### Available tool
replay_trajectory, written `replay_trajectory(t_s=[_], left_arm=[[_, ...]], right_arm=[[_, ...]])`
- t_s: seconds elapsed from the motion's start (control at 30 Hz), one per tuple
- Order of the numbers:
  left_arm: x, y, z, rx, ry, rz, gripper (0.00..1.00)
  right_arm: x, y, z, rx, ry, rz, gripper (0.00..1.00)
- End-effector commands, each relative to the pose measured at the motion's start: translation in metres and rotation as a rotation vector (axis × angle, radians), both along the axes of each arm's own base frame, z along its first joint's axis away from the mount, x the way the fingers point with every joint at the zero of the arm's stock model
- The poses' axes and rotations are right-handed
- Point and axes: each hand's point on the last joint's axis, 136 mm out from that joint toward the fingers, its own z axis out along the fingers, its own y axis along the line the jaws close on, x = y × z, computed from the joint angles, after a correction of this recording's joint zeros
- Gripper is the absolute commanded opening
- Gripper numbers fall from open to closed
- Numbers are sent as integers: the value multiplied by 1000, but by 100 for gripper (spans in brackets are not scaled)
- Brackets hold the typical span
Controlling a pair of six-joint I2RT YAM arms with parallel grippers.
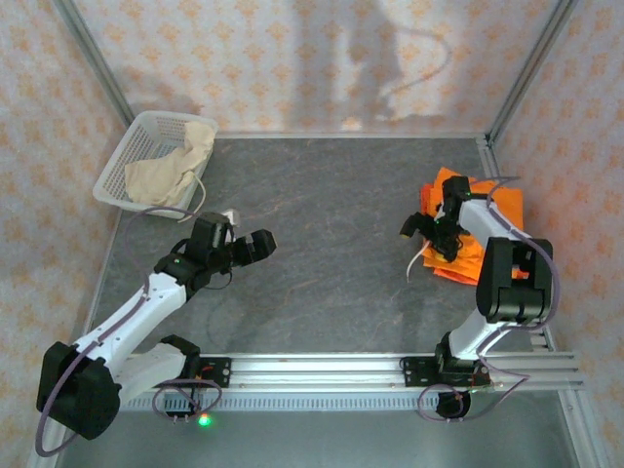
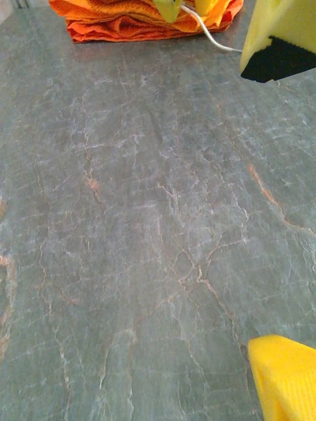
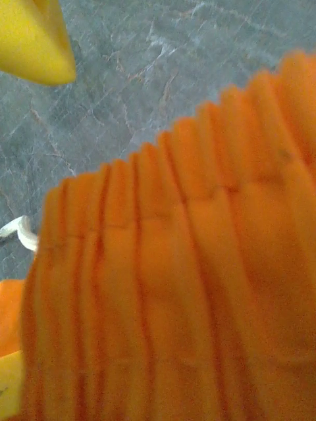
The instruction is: Fold and stack the shorts
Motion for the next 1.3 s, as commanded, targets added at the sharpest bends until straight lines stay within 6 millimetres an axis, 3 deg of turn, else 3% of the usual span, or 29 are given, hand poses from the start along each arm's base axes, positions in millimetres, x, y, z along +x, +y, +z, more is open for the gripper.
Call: replay_trajectory(t_s=[0.0, 0.13, 0.4, 0.57, 0.7, 0.87, 1.07, 1.27], left_arm=[[7, 18, 24, 77, -55, 58, 100], [14, 44, 54, 179, -91, 169, 100], [38, 109, 135, 321, -187, 434, 100], [63, 150, 150, 321, -132, 541, 100], [85, 189, 143, 288, -51, 619, 100], [120, 227, 117, 173, 54, 684, 100], [173, 231, 88, 106, 160, 612, 96], [217, 228, 54, 149, 282, 432, 93]], right_arm=[[2, 8, 7, 54, -33, -21, 100], [-3, 15, 34, 97, -91, -11, 100], [-7, 27, 135, 122, -431, 24, 99], [-10, 29, 171, 97, -600, 35, 99], [-13, 33, 183, 94, -686, 39, 99], [-13, 37, 181, 102, -702, 44, 99], [-10, 41, 170, 109, -690, 56, 99], [-10, 43, 152, 106, -653, 72, 99]])
